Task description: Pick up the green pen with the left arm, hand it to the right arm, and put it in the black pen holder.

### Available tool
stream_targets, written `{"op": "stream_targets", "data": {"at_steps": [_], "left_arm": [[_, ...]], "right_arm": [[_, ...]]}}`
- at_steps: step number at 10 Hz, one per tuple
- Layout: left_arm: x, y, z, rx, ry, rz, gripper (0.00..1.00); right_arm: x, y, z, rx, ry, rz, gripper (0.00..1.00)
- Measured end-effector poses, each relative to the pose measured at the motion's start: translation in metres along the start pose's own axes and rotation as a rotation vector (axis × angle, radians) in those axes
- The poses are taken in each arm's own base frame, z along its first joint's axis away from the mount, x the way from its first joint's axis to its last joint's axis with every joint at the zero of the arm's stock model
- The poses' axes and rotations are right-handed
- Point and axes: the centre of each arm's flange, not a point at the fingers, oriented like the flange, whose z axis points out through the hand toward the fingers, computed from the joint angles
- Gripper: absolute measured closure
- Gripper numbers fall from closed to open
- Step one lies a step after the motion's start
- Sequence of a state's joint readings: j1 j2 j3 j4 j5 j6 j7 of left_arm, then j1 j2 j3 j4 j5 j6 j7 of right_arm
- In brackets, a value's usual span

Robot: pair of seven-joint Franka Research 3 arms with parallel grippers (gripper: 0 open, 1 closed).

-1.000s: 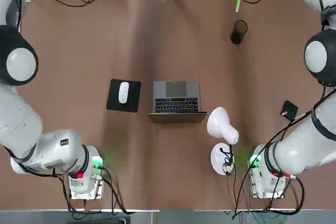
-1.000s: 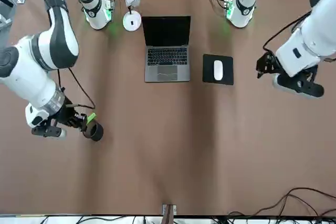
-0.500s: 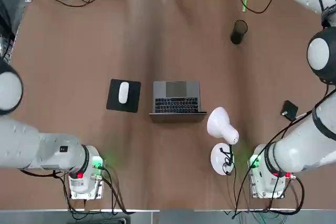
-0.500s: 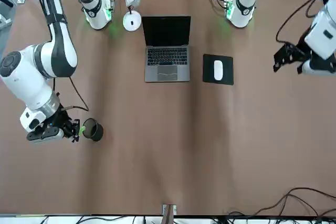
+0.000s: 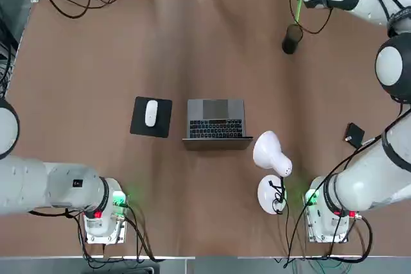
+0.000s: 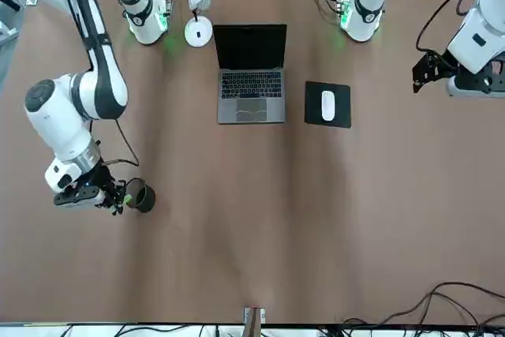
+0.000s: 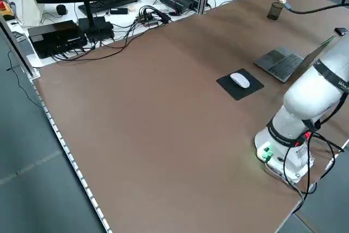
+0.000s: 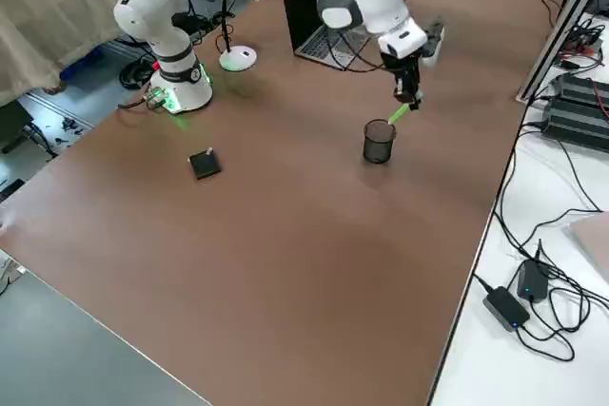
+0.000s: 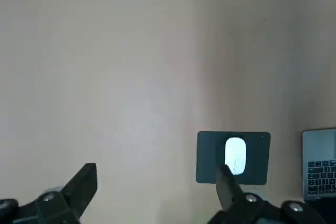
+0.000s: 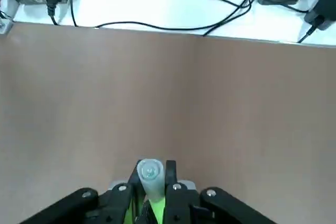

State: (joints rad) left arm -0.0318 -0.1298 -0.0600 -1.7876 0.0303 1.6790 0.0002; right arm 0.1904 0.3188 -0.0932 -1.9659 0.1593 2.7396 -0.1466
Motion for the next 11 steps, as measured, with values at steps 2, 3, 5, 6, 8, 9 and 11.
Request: {"op": "stream_targets", "data": {"at_steps": [2,3,5,6,8,9,11], "left_arm": [[0.002,-0.005,0.000,-0.020,0.002,-0.015,0.00],[0.002,-0.008,0.000,-0.029,0.001,-0.023,0.00],[0.005,-0.011,0.008,-0.032,-0.015,-0.031,0.00],[0.007,-0.015,0.013,-0.032,-0.025,-0.039,0.00],[0.016,-0.015,0.016,-0.050,-0.029,-0.042,0.00],[0.022,-0.011,0.015,-0.066,-0.023,-0.039,0.00],[0.027,-0.003,0.010,-0.069,-0.012,-0.025,0.00]], "right_arm": [[-0.011,0.002,0.011,-0.009,0.014,0.002,0.81],[-0.013,0.002,0.015,-0.012,0.021,0.002,0.81],[-0.018,0.002,0.026,-0.014,0.007,-0.001,0.81],[-0.022,0.001,0.033,-0.013,-0.007,-0.006,0.81],[-0.031,0.000,0.046,-0.013,-0.032,-0.025,0.81],[-0.032,0.000,0.047,-0.013,-0.035,-0.028,0.81],[-0.033,0.001,0.050,-0.014,-0.041,-0.030,0.81]]}}
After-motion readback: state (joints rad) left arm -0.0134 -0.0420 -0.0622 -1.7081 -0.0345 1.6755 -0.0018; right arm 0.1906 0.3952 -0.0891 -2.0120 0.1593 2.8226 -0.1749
